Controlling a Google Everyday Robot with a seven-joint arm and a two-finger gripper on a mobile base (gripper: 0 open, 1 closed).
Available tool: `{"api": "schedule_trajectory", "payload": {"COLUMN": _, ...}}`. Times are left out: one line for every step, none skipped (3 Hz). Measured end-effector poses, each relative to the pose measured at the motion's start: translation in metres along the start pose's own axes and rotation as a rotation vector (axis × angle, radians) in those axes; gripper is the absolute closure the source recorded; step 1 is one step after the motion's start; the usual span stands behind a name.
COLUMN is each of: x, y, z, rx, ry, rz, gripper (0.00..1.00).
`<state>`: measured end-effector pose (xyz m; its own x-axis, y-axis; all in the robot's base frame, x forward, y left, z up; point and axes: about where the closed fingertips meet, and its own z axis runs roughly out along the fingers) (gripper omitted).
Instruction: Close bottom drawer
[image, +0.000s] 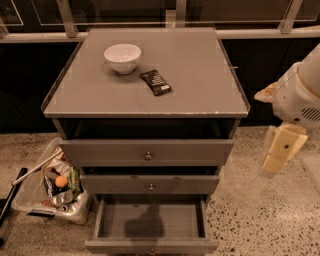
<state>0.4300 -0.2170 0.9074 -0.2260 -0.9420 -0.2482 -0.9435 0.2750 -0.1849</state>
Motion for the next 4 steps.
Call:
{"api": "schedule_trajectory", "payload": {"x": 0.011, "y": 0.014, "z": 0.033, "rx": -0.013, "ry": -0.031, "rz": 0.013, "gripper": 0.19}}
{"api": "schedule_trajectory", "payload": {"x": 0.012, "y": 0.035, "z": 0.064, "rx": -0.032, "ry": -0.064, "rz": 0.012, "gripper": 0.41}}
{"api": "schedule_trajectory", "payload": {"x": 0.01, "y": 0.07, "z": 0.107, "rx": -0.117, "ry": -0.106, "rz": 0.016, "gripper": 0.66}}
{"api": "schedule_trajectory", "payload": {"x": 0.011, "y": 0.075, "z": 0.111, "rx": -0.129, "ry": -0.104, "rz": 0.018, "gripper": 0.89}}
